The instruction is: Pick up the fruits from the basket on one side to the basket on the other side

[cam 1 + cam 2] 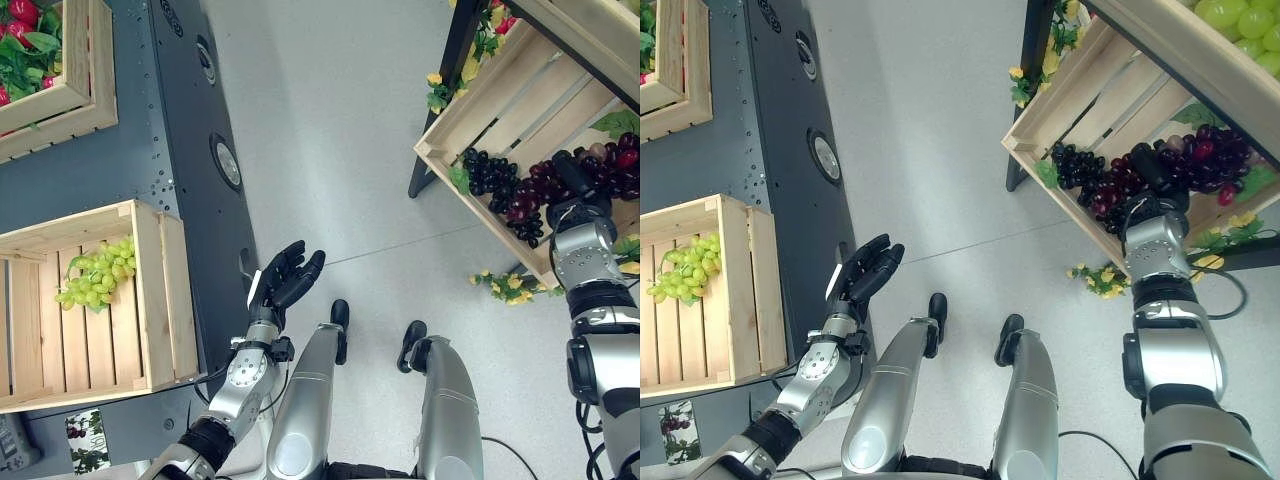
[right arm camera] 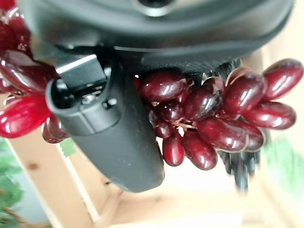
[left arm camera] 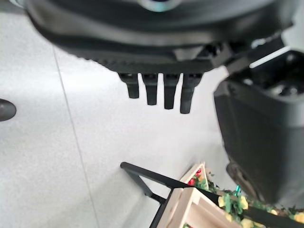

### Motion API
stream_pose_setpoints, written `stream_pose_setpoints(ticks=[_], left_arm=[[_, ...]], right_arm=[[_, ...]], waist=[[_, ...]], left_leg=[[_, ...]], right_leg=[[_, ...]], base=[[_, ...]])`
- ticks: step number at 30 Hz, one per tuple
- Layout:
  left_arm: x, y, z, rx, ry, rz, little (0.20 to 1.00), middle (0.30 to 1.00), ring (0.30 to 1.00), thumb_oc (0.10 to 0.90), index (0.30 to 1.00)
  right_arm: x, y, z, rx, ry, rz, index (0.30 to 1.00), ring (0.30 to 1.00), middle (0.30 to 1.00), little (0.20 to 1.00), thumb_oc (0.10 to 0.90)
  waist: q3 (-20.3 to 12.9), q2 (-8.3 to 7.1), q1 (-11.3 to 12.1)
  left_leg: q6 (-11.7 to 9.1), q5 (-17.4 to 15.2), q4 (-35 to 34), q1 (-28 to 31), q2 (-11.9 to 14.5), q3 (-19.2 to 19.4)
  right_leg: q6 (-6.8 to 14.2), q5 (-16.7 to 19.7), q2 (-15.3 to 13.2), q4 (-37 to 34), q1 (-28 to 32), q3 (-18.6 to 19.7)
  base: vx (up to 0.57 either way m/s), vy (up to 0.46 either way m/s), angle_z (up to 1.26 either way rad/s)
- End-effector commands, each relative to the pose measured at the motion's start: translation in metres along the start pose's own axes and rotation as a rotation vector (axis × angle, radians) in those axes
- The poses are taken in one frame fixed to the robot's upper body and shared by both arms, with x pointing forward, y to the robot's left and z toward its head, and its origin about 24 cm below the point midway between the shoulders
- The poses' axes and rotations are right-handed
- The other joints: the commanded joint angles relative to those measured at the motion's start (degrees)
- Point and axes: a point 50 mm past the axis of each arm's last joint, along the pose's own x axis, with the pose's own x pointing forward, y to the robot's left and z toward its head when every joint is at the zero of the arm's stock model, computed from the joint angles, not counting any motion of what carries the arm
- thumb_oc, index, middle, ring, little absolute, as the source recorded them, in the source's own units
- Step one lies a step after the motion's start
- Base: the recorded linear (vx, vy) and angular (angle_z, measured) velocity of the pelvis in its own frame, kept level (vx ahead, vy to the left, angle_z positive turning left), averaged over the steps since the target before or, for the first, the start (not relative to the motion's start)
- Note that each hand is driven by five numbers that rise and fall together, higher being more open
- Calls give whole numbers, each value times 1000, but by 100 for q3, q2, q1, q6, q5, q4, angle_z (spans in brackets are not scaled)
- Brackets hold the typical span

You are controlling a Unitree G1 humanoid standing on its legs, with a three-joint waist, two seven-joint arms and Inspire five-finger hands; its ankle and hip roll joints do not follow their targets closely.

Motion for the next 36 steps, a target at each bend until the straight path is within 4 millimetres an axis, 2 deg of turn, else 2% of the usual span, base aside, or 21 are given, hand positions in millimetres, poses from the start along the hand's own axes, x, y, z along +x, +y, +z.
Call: stream_pose_setpoints(ticks=[1, 4, 6, 8, 10, 11, 12, 14, 16, 17, 18, 21, 22, 23, 24, 26, 27, 28, 29, 31, 36], left_arm=[[1, -4, 34, -52, -177, -42, 900, 900, 900, 800, 900], [-1, -2, 33, -54, -185, -39, 900, 900, 900, 800, 900], [-2, -1, 34, -55, -188, -38, 900, 900, 900, 800, 900], [-3, 2, 34, -59, -198, -34, 900, 900, 900, 800, 900], [-5, 3, 32, -62, -194, -34, 900, 900, 900, 800, 900], [-4, 4, 35, -64, -205, -37, 900, 900, 900, 800, 900], [-5, 5, 33, -65, -199, -37, 900, 900, 900, 800, 900], [-5, 5, 36, -71, -213, -46, 900, 900, 900, 800, 900], [-6, 5, 36, -74, -211, -47, 900, 900, 900, 800, 900], [-5, 4, 38, -75, -222, -50, 900, 900, 900, 800, 900], [-7, 4, 37, -77, -219, -51, 900, 900, 900, 800, 900], [-8, 3, 40, -79, -227, -60, 900, 900, 900, 800, 900], [-7, 3, 40, -79, -228, -61, 900, 900, 900, 800, 900], [-5, 3, 44, -78, -239, -66, 900, 900, 900, 800, 900], [-7, 3, 42, -78, -231, -67, 900, 900, 900, 800, 900], [-7, 2, 44, -81, -232, -71, 900, 900, 900, 800, 900], [-5, 1, 47, -79, -241, -74, 900, 900, 900, 800, 900], [-6, 1, 45, -79, -232, -73, 900, 900, 900, 800, 900], [-4, 1, 47, -78, -241, -74, 900, 900, 900, 800, 900], [-5, -1, 46, -78, -237, -74, 900, 900, 900, 800, 900], [-6, -1, 44, -80, -234, -70, 900, 900, 900, 800, 900]], right_arm=[[-6, 19, 107, -217, -336, -46, 300, 300, 300, 300, 400], [-5, 8, 117, -464, -337, -166, 300, 300, 300, 300, 400], [-5, 4, 120, -540, -337, -201, 300, 300, 300, 300, 400], [-6, -2, 128, -757, -371, -300, 300, 300, 300, 300, 400], [-7, -7, 132, -841, -384, -359, 300, 300, 300, 300, 400], [-9, -9, 139, -935, -403, -413, 300, 300, 300, 300, 400], [-9, -11, 138, -950, -401, -423, 300, 300, 300, 300, 400], [-11, -13, 147, -1017, -410, -495, 300, 300, 300, 300, 400], [-12, -15, 149, -1079, -415, -524, 300, 300, 300, 300, 400], [-13, -15, 152, -1092, -426, -534, 300, 300, 300, 300, 400], [-13, -16, 152, -1127, -432, -541, 300, 300, 300, 300, 400], [-14, -15, 155, -1123, -464, -538, 300, 300, 300, 300, 400], [-15, -14, 156, -1112, -476, -542, 716, 716, 716, 716, 678], [-16, -12, 158, -1082, -495, -534, 900, 900, 900, 900, 800], [-16, -11, 156, -1065, -506, -530, 900, 900, 900, 900, 800], [-16, -10, 155, -1017, -532, -518, 900, 900, 900, 900, 800], [-16, -10, 156, -992, -550, -514, 900, 900, 900, 900, 800], [-15, -11, 153, -987, -546, -506, 900, 900, 900, 900, 800], [-16, -10, 155, -973, -550, -503, 900, 900, 900, 900, 800], [-15, -8, 150, -929, -543, -477, 900, 900, 900, 900, 800], [-17, 1, 149, -871, -589, -427, 900, 900, 900, 900, 800]], waist=[[-76, -25, 36], [-76, -21, 51], [-76, -18, 60], [-76, -8, 65], [-76, 1, 69], [-76, 8, 74], [-76, 10, 73], [-76, 28, 79], [-76, 32, 72], [-76, 32, 73], [-76, 30, 66], [-76, 30, 62], [-76, 31, 62], [-76, 32, 63], [-76, 30, 59], [-76, 30, 49], [-76, 29, 44], [-76, 26, 43], [-76, 24, 41], [-76, 18, 23], [-76, 14, 0]], left_leg=[[197, -609, 429, 111, -140, 23], [208, -568, 359, 72, -131, 10], [211, -554, 340, 56, -127, 9], [222, -538, 317, 10, -118, 18], [186, -715, 365, 103, -122, 1], [211, -524, 258, 11, -96, 42], [179, -701, 330, 99, -106, 14], [195, -497, 191, 13, -74, 59], [156, -669, 241, 104, -82, 38], [186, -481, 146, 13, -67, 70], [142, -660, 208, 103, -76, 52], [131, -670, 194, 102, -60, 72], [130, -667, 180, 106, -56, 78], [163, -469, 80, 10, -48, 105], [127, -674, 185, 101, -49, 90], [126, -684, 197, 93, -51, 94], [167, -497, 110, -3, -32, 128], [134, -695, 206, 94, -42, 100], [170, -501, 117, 1, -29, 133], [137, -715, 224, 97, -23, 123], [147, -766, 275, 147, -15, 157]], right_leg=[[-50, 483, -35, 3, 278, -156], [-59, 506, -39, -32, 227, -181], [-61, 516, -39, -42, 207, -187], [-64, 541, -47, -59, 148, -212], [6, 373, -38, 15, 223, -157], [-56, 529, -50, -89, 145, -232], [11, 373, -43, -8, 220, -172], [-50, 534, -59, -135, 145, -259], [17, 378, -51, -75, 226, -203], [-46, 543, -60, -180, 149, -273], [19, 381, -53, -118, 236, -221], [17, 361, -51, -129, 235, -226], [14, 356, -49, -132, 232, -229], [-50, 534, -54, -245, 151, -299], [17, 351, -53, -130, 225, -238], [20, 351, -46, -120, 208, -238], [-51, 527, -58, -219, 116, -307], [17, 357, -52, -120, 199, -239], [-52, 529, -60, -218, 118, -309], [6, 349, -60, -112, 190, -242], [-20, 310, -57, -68, 213, -232]], base=[[0, 0, 0], [0, 0, 0], [-17, -5, 2], [-3, -15, 3], [9, -7, 4], [-29, -1, 4], [-32, -4, 4], [-37, -3, 2], [-19, 1, 1], [-35, 2, 0], [0, 0, 0], [17, -3, 0], [-104, -3, 1], [0, 0, 0], [-24, -12, 4], [-18, -7, 1], [0, 0, 0], [-88, 0, 2], [0, 0, 0], [26, 1, -1], [13, 1, 0]])
